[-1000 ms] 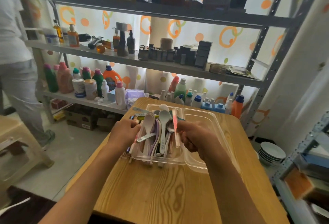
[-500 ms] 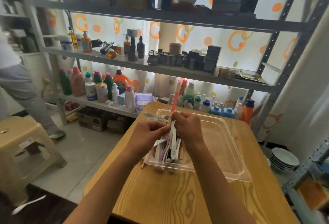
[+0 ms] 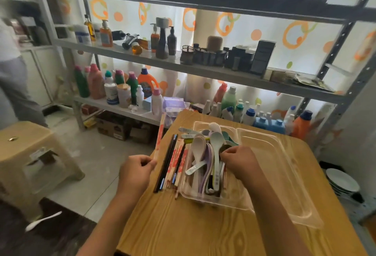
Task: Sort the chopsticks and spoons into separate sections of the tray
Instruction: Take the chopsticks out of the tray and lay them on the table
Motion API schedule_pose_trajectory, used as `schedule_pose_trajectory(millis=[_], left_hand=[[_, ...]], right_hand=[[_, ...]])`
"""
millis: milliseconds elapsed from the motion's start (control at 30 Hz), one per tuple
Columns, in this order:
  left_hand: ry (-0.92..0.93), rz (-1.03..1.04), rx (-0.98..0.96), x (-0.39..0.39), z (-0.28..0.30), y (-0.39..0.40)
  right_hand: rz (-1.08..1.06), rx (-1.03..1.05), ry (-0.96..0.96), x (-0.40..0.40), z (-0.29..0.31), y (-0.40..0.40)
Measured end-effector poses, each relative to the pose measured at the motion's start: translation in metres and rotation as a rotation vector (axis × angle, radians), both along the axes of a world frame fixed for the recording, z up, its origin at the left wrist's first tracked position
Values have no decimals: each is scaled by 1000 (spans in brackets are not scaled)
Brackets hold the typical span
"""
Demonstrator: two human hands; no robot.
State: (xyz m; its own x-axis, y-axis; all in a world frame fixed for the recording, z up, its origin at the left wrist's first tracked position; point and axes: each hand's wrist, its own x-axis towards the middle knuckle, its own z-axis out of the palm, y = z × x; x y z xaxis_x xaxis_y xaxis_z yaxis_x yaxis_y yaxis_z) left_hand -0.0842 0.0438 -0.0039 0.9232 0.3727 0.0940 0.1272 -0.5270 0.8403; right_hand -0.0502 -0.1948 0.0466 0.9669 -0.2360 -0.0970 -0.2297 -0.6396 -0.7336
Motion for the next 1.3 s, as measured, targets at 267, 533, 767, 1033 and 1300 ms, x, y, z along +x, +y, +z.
schedule_pose_trajectory(millis=[267, 533, 767, 1033, 1300], left_hand=[[119, 57, 384, 9, -37, 5], [94, -23, 543, 15, -40, 1], [150, -163, 677, 24, -46, -1], [130, -237, 658, 31, -45, 0], [-24, -241, 542, 23, -26, -28]], right_hand=[[15, -550, 199, 11, -16, 0], [180, -938, 330, 15, -21, 14], [299, -985, 394, 20, -20, 15], [391, -905, 447, 31, -20, 13], [406, -861, 507, 43, -24, 16]])
